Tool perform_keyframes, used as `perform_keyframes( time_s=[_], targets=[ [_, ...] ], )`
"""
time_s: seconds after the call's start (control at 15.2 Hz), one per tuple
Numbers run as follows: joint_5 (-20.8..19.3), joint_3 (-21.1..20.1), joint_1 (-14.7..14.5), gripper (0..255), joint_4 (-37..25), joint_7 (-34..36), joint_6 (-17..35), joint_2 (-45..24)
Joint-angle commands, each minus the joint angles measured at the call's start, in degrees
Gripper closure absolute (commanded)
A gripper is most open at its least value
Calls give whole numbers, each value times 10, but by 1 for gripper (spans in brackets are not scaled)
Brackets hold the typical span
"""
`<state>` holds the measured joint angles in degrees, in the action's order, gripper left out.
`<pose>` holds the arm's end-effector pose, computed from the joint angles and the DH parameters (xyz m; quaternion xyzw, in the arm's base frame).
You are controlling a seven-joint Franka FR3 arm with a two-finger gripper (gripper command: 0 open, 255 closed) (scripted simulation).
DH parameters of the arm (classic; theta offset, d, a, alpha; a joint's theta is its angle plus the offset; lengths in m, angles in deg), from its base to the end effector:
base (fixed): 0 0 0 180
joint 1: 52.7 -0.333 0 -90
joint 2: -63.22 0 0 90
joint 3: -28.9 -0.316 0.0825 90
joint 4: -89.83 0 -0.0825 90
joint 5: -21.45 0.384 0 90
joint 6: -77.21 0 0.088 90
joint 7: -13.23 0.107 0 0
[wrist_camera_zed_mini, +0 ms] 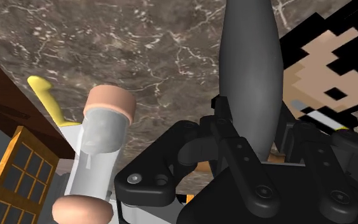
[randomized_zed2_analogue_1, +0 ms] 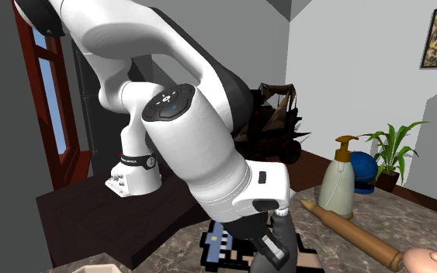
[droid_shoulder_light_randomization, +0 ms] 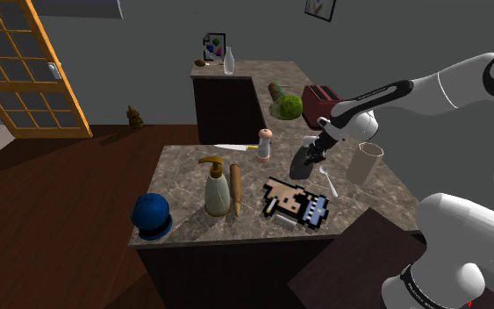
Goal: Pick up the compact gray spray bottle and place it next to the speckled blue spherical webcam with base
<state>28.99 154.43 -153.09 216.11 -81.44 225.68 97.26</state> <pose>0.5072 -0.2350 0.2228 -0.8441 -0.4647 -0.2343 0.1294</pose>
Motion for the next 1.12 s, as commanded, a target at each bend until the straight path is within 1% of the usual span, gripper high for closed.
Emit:
perform_keyframes(
  time_s=[0.0, 1.06],
  targets=[
    [7, -12, 9, 255, 0, 1, -11, -12],
    [71, -114, 101, 255, -15, 2, -113, -110]
  ],
)
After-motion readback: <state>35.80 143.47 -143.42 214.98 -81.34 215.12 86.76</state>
